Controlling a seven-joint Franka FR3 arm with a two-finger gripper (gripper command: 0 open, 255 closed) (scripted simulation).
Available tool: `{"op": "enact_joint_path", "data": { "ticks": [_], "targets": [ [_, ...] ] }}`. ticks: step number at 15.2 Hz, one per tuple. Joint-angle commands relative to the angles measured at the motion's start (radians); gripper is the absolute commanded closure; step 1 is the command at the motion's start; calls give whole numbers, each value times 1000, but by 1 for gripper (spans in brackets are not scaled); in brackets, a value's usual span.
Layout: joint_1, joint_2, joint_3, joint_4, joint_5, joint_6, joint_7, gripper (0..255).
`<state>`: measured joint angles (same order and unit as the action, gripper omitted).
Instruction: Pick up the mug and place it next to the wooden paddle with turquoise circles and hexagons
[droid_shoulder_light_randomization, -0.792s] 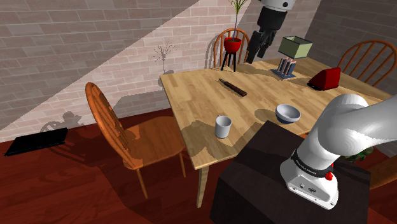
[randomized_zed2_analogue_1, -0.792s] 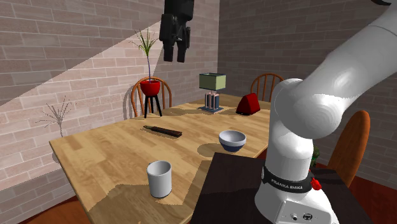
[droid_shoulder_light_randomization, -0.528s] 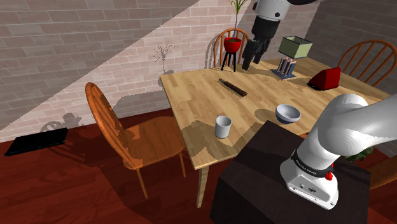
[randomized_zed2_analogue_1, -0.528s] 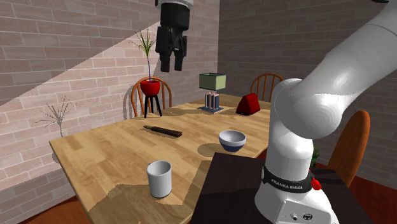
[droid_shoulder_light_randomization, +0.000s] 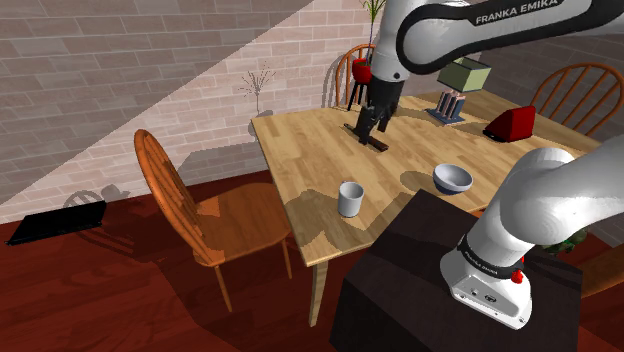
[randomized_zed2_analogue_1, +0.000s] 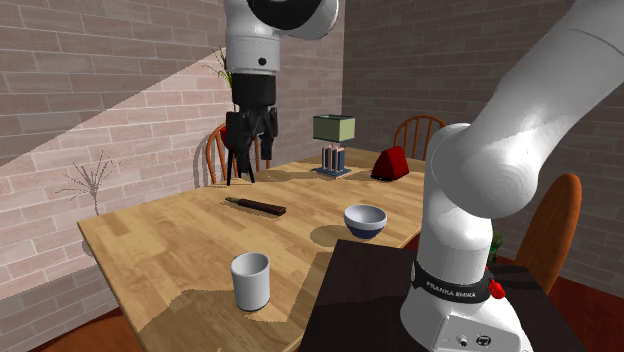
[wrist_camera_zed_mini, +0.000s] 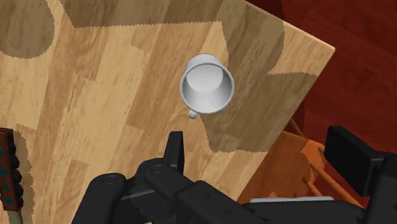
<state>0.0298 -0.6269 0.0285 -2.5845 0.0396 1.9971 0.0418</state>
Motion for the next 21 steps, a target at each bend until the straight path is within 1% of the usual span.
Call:
{"op": "enact_joint_path", "data": {
  "ticks": [1,6,10,14,17,18,21],
  "targets": [
    [1,53,15,-27,-2,67,17,0],
    [-2,213,49,-64,-14,231,64,0],
    [-8,365,76,-70,-39,360,110,0],
    [-19,532,97,-53,-86,479,172,0],
    [-23,664,102,-26,-141,559,231,0],
    [-22,669,101,-25,-143,561,234,0],
    [-23,711,97,-30,-162,607,247,0]
  ]
}}
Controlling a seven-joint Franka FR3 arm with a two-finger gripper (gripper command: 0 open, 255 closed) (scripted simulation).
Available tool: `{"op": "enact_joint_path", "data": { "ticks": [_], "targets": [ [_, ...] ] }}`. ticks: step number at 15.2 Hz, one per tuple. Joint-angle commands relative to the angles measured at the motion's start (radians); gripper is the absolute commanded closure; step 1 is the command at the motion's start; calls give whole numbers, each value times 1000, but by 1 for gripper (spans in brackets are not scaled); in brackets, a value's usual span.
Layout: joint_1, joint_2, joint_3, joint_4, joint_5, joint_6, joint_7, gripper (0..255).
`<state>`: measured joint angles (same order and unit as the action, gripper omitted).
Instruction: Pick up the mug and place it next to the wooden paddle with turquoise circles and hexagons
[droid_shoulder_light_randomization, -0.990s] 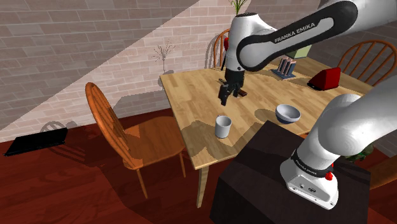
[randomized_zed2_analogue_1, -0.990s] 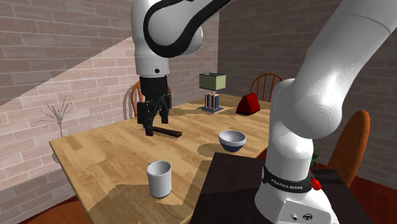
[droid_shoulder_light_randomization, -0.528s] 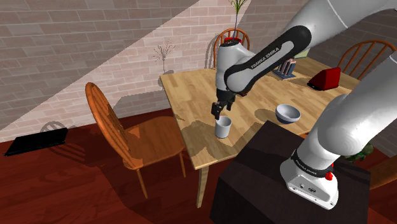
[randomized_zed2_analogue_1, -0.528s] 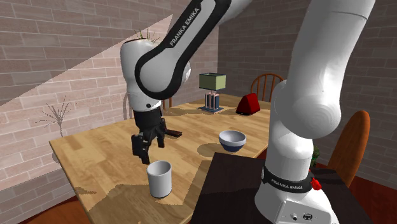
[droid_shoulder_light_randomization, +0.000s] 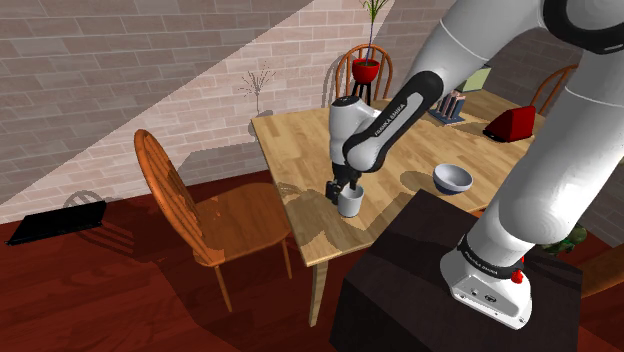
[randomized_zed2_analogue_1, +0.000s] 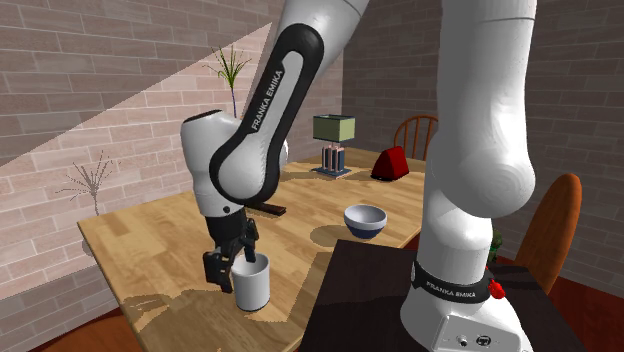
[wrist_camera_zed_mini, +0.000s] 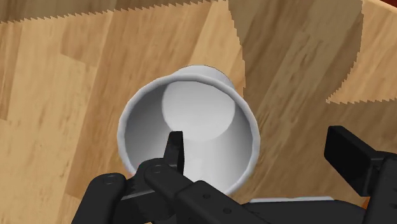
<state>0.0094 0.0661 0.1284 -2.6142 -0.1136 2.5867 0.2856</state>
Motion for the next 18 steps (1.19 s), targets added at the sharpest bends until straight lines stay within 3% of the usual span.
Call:
{"op": "enact_joint_path", "data": {
  "ticks": [1,4,12,13,18],
  "targets": [
    [-2,32,-5,-1,-16,33,8,0],
    [-2,86,-14,-3,-42,87,27,0],
    [-1,85,-14,-3,-42,86,27,0],
    [-1,85,-14,-3,-42,86,27,255],
    [-1,85,-14,-3,-42,86,27,255]
  ]
}}
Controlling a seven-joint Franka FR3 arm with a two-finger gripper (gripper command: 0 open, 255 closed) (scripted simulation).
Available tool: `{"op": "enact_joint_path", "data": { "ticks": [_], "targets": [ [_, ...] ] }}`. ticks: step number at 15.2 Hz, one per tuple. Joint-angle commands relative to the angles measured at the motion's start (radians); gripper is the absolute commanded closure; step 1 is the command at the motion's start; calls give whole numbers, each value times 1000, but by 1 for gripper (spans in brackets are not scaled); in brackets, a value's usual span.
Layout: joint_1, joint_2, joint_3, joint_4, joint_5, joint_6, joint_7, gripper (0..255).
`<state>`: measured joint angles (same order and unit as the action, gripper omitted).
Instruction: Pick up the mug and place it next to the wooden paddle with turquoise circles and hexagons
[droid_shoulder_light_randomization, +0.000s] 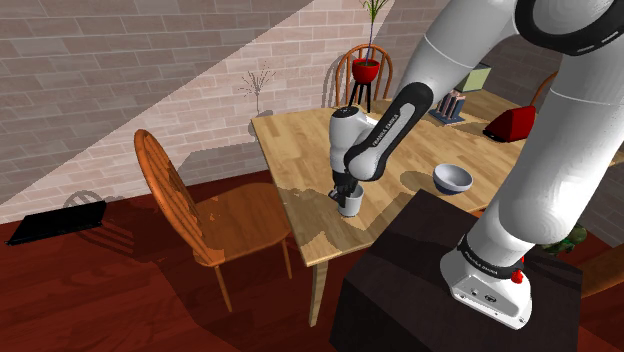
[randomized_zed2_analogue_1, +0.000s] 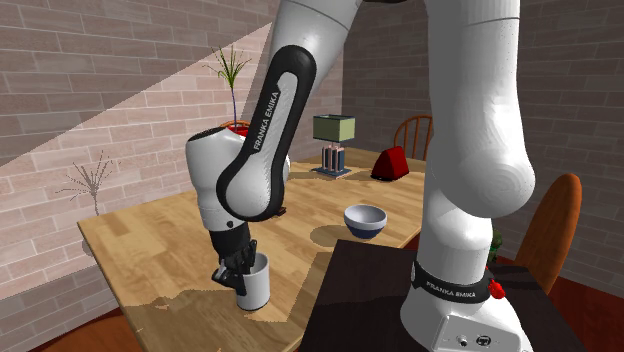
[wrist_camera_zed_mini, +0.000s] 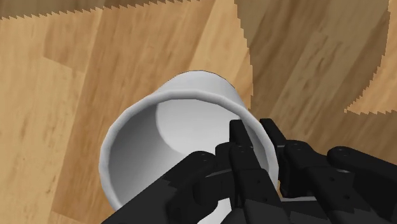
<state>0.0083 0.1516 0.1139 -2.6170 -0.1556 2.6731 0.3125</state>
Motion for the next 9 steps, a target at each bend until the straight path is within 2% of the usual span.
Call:
{"op": "enact_joint_path", "data": {
  "ticks": [1,4,9],
  "targets": [
    [0,0,0,0,0,0,0,255],
    [0,0,0,0,0,0,0,255],
    [-4,-79,12,-4,37,-73,-29,255]
  ]
}}
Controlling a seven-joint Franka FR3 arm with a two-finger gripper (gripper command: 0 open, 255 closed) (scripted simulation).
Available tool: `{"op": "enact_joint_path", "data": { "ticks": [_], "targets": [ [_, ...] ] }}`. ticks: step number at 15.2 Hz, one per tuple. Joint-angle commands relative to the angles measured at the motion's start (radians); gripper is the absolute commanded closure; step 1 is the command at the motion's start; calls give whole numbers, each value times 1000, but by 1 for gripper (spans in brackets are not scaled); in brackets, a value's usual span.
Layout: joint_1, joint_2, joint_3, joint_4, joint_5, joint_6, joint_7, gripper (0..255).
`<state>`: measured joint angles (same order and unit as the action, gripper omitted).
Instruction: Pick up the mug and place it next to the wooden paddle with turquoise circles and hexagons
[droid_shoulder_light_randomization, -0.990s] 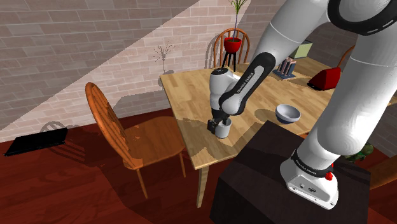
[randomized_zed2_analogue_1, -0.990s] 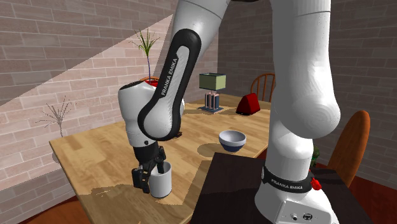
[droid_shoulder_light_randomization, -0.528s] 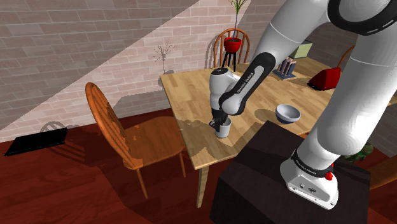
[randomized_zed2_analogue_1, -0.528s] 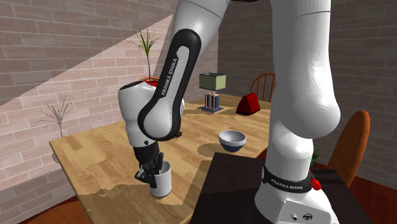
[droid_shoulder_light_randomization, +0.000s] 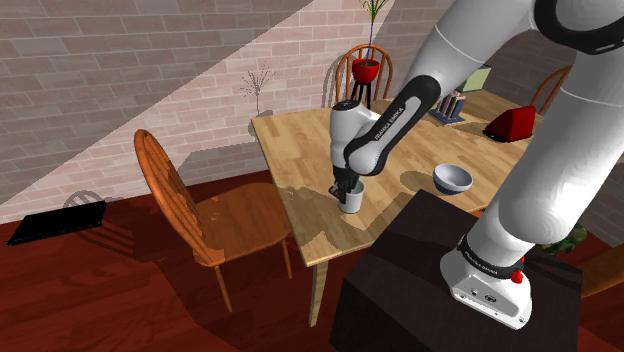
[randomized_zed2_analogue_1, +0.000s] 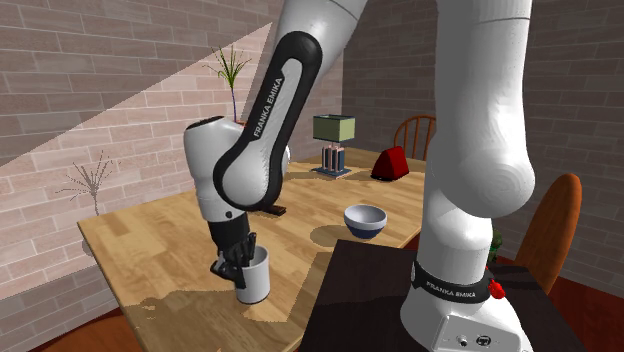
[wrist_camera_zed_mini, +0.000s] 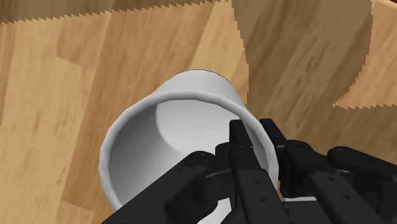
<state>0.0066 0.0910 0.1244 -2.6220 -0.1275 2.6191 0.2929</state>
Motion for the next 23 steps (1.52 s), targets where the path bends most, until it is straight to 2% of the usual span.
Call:
{"op": "enact_joint_path", "data": {
  "ticks": [1,23],
  "targets": [
    [-2,-34,3,1,15,-34,-15,255],
    [10,-314,2,65,97,-374,-86,255]
  ]
}}
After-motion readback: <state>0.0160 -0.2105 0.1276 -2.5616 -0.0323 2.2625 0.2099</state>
